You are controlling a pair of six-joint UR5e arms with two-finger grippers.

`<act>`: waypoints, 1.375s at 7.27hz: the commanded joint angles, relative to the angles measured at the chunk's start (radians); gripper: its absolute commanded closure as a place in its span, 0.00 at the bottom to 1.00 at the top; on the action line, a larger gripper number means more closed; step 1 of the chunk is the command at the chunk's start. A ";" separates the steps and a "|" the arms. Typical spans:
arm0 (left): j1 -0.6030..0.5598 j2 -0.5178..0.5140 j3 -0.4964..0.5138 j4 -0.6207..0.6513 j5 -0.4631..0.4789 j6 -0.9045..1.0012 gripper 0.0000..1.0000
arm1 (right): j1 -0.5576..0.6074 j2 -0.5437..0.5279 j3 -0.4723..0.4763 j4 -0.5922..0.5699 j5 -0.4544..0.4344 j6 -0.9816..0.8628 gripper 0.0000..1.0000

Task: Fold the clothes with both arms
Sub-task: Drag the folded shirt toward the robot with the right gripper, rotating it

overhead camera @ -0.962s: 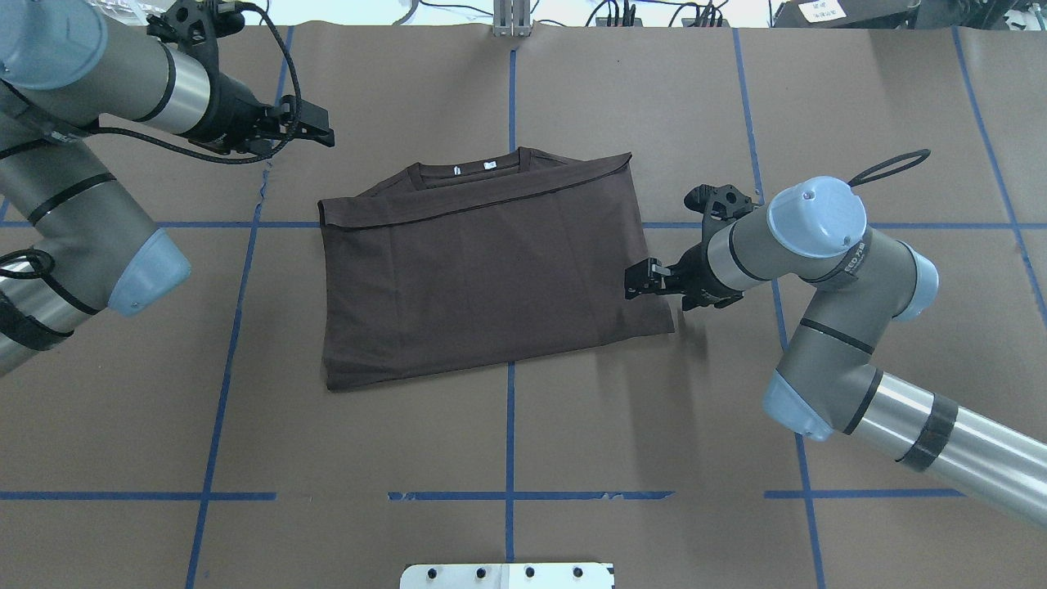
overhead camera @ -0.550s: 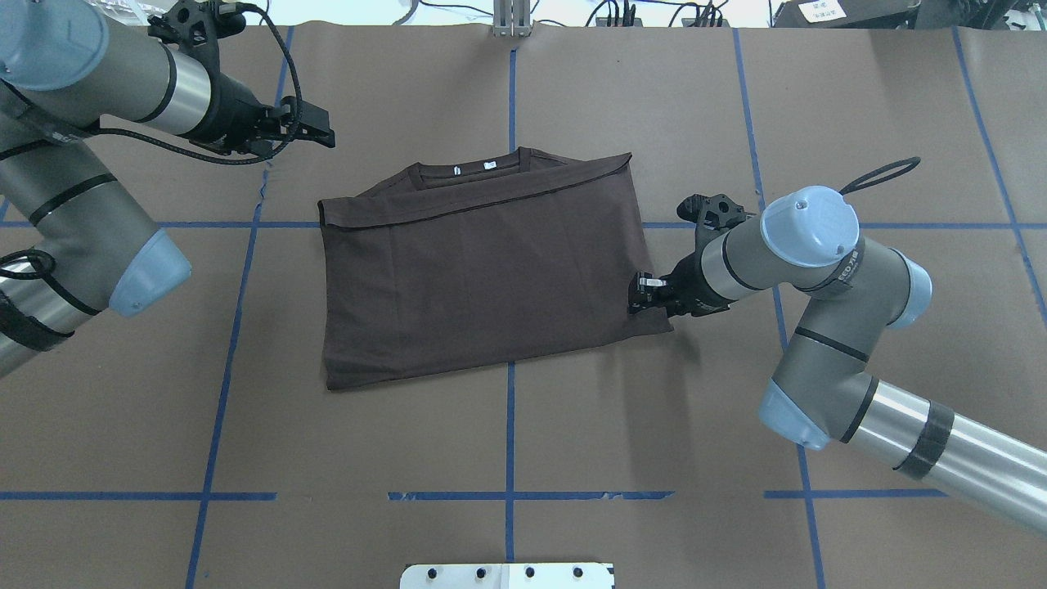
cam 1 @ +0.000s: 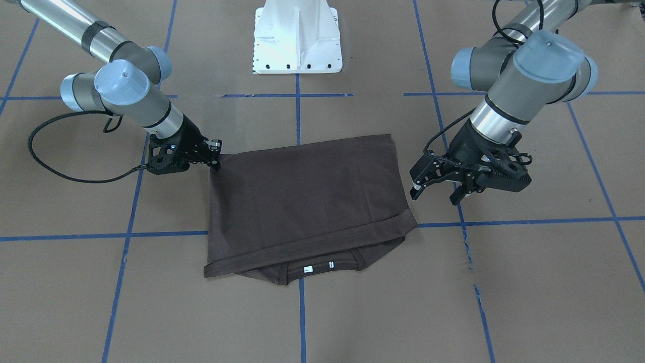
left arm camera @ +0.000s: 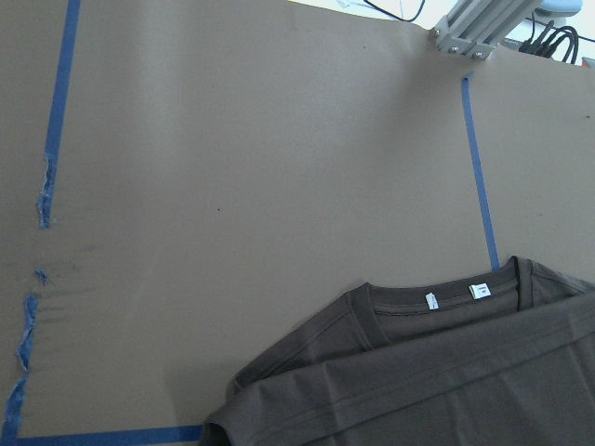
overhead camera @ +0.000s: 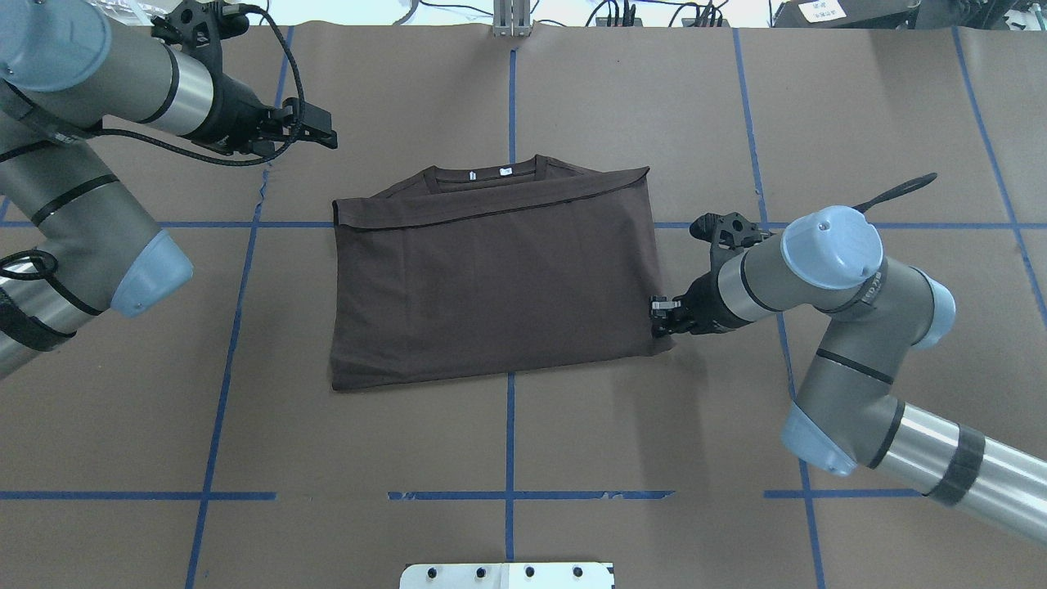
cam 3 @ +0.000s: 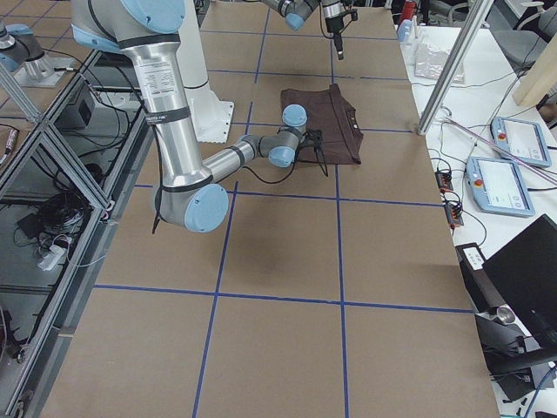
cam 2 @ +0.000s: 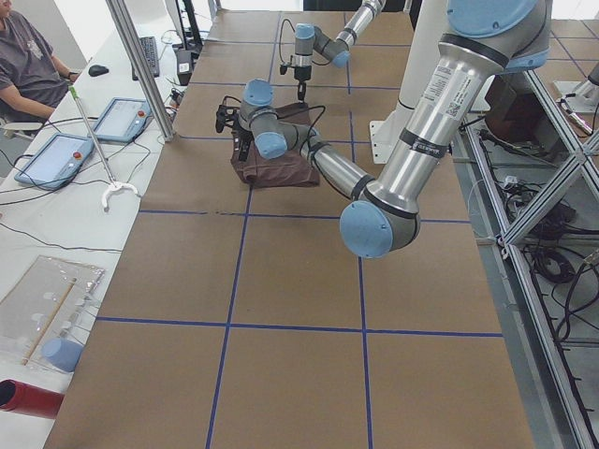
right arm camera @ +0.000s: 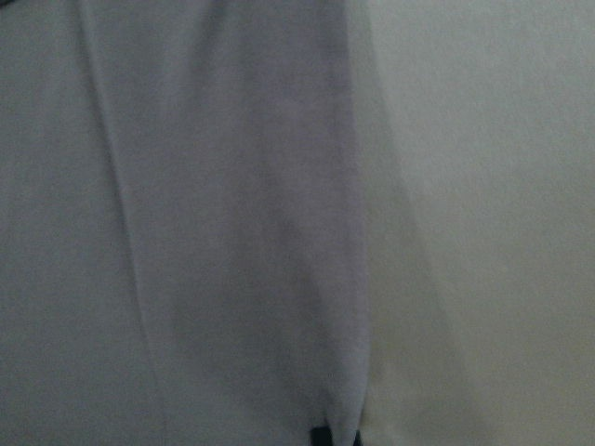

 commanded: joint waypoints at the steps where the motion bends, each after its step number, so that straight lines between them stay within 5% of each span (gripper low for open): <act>1: 0.000 -0.004 -0.002 0.001 -0.002 0.000 0.00 | -0.116 -0.195 0.221 0.001 -0.012 0.001 1.00; 3: 0.000 -0.007 0.001 0.000 0.000 0.002 0.00 | -0.280 -0.357 0.392 0.001 -0.012 0.001 1.00; 4: 0.000 -0.010 0.003 0.000 0.000 0.002 0.00 | -0.343 -0.398 0.430 0.007 -0.002 0.001 0.84; 5: 0.000 -0.010 0.003 0.000 0.000 0.001 0.00 | -0.364 -0.406 0.452 0.011 -0.002 0.001 0.01; 8: 0.026 0.031 -0.035 0.009 -0.027 -0.111 0.00 | -0.216 -0.356 0.447 0.013 -0.119 -0.014 0.00; 10: 0.269 0.076 -0.138 0.012 0.093 -0.505 0.00 | -0.043 -0.299 0.435 0.013 -0.102 -0.016 0.00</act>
